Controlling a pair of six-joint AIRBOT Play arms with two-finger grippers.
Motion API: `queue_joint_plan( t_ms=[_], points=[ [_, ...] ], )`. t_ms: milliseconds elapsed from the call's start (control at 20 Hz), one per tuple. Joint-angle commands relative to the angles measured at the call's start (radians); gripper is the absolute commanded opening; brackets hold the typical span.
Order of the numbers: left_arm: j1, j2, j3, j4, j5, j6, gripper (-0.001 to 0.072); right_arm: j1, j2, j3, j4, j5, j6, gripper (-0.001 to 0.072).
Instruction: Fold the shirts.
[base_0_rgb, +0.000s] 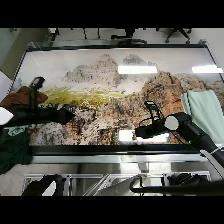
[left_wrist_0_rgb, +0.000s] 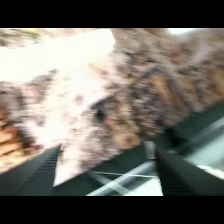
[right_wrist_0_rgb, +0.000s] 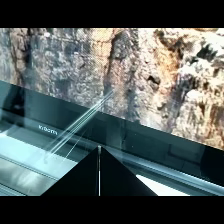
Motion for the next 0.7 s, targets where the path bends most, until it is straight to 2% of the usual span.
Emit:
queue_joint_plan(
  t_ms=[0, 150, 350, 550, 650],
  points=[
    [0.111, -0.117, 0.181, 0.353, -0.028, -0.010, 0.0693, 0.001, 0.001, 0.000, 0.000, 0.000, 0.000, 0.0020],
    [0.190, -0.284, 0.294, 0.523, 0.076, -0.011, 0.0693, 0.001, 0.001, -0.001, 0.000, 0.000, 0.000, 0.0020],
    [0.280, -0.575, 0.441, 0.526, 0.234, -0.010, 0.0693, 0.001, 0.001, 0.000, 0.000, 0.000, 0.000, 0.0020],
    [0.342, -0.837, 0.600, 0.544, 0.285, -0.011, 0.0693, 0.001, 0.001, -0.001, 0.000, -0.005, 0.000, 0.0020],
    [0.353, -0.949, 0.681, 0.629, 0.284, -0.012, 0.0693, 0.001, 0.000, 0.000, 0.001, -0.018, 0.001, 0.0020]
  ],
)
